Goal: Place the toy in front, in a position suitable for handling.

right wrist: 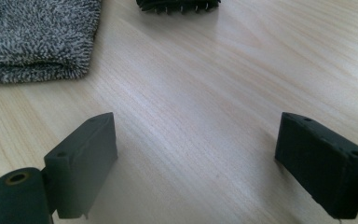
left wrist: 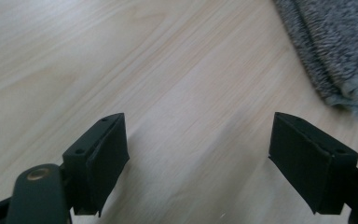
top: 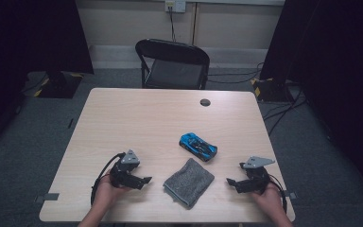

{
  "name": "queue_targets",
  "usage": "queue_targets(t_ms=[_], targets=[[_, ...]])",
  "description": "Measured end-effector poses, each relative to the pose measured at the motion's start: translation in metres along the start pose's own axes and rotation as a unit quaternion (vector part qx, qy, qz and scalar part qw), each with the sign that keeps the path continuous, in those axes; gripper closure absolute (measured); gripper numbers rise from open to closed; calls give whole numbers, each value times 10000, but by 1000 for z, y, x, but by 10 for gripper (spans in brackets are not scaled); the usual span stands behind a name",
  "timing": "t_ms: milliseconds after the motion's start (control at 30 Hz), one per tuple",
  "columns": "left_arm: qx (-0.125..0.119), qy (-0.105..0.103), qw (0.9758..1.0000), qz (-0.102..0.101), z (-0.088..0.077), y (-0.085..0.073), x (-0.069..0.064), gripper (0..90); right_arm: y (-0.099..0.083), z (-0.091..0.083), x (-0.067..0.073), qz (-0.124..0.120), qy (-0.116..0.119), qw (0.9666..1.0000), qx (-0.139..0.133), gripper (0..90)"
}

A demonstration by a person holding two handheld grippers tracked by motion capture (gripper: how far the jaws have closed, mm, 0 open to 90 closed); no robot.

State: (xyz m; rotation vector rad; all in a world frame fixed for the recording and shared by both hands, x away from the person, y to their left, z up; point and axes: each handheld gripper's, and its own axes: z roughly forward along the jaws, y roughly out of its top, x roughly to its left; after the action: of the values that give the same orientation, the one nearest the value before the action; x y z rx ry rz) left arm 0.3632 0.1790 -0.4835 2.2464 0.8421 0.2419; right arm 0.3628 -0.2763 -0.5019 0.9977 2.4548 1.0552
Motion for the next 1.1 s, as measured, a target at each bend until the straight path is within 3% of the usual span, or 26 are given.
queue_targets(t_ms=[167,200,367,567,733,1100], targets=[[-129,-167,9993,316,-2,17,-19,192,0,0,0,6,-19,10000,3,119],[-212,-332,9984,399,0,26,-31,192,0,0,0,8,-21,10000,2,119],[-231,-630,9954,688,11,51,-62,196,0,0,0,28,-44,10000,-8,119],[-159,-775,9917,1016,26,69,-85,234,0,0,0,44,-57,10000,-3,119],[-126,-887,9923,856,38,75,-89,285,0,0,0,41,-56,10000,-5,119],[122,-526,9963,672,67,79,-100,305,0,0,0,54,-78,10000,-1,119]])
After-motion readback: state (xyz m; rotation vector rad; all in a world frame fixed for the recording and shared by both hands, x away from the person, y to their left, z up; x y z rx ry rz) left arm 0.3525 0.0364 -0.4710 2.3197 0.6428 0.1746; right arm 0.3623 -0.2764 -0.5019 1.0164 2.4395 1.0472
